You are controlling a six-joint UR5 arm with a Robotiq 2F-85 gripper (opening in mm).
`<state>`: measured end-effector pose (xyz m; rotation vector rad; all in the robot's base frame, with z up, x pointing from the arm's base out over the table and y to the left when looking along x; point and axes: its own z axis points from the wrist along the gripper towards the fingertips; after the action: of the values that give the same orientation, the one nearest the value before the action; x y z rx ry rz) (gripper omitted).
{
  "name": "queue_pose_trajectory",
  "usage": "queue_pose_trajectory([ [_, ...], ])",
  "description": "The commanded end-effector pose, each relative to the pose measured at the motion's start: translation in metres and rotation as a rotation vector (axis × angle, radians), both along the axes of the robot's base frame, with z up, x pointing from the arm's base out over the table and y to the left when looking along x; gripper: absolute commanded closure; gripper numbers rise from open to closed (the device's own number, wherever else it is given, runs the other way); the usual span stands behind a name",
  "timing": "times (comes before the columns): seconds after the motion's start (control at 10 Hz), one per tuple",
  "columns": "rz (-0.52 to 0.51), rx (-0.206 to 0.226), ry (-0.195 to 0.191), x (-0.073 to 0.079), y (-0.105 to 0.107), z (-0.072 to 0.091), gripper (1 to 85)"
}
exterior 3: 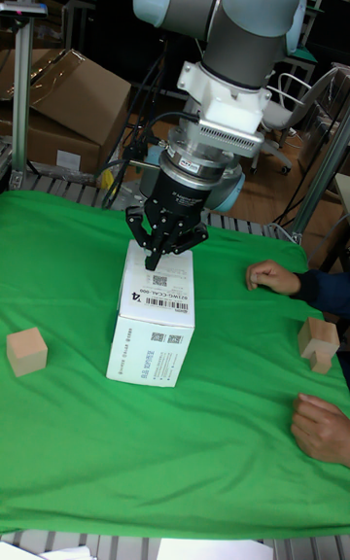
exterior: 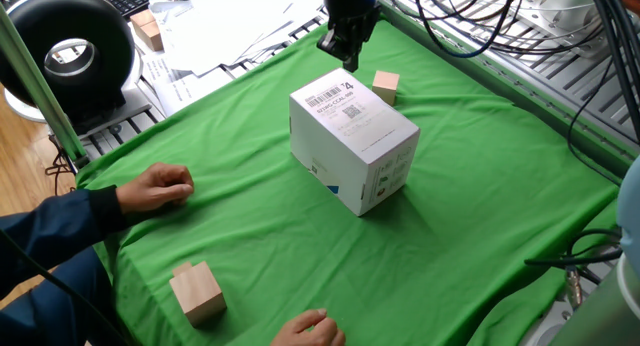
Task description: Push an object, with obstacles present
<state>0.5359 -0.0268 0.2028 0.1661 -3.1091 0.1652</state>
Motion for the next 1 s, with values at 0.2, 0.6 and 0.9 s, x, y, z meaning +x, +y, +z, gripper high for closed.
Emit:
queue_pose_trajectory([
  [0.2, 0.069, 0.034, 0.052, -0.011, 0.000, 0.004, 84.7],
  [0.6, 0.188, 0.056, 0.068, -0.004, -0.096, 0.010, 84.7],
  [0.9, 0.258, 0.051, 0.027, 0.012, -0.136, -0.029, 84.7],
])
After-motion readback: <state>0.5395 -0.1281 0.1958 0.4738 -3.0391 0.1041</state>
